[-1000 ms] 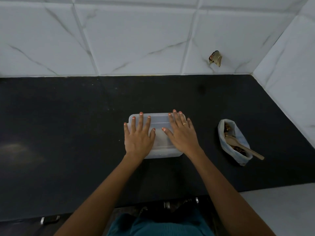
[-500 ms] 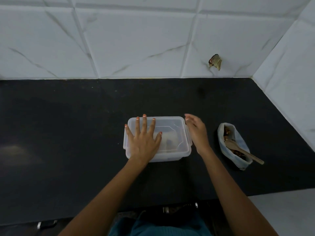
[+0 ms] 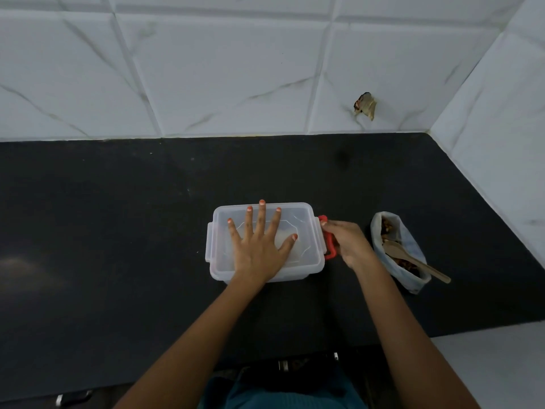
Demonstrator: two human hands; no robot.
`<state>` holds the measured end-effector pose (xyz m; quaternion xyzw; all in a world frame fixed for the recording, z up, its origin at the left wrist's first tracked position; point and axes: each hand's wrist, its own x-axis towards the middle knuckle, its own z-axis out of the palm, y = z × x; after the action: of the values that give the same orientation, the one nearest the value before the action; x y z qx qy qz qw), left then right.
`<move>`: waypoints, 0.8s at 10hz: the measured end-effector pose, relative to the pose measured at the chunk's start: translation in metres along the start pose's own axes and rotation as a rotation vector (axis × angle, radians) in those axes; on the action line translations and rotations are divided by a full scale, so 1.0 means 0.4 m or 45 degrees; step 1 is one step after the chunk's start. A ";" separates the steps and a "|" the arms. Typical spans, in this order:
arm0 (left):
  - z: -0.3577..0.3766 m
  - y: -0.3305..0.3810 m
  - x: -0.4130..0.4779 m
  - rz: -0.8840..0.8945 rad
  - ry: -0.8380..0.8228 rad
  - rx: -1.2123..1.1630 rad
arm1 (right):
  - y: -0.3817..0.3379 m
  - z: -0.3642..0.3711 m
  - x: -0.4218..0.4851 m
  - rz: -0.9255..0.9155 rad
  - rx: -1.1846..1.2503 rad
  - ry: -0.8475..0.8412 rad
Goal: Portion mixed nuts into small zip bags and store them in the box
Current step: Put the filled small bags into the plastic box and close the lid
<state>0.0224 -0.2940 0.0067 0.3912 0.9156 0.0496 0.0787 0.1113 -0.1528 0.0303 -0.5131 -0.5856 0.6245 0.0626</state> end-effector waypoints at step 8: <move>0.000 0.002 -0.001 -0.009 -0.001 0.031 | 0.030 0.094 -0.037 -0.513 -0.566 0.280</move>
<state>0.0234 -0.2938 0.0069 0.3890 0.9174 0.0379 0.0746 0.0975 -0.1914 0.0212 -0.4523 -0.7873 0.3970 0.1341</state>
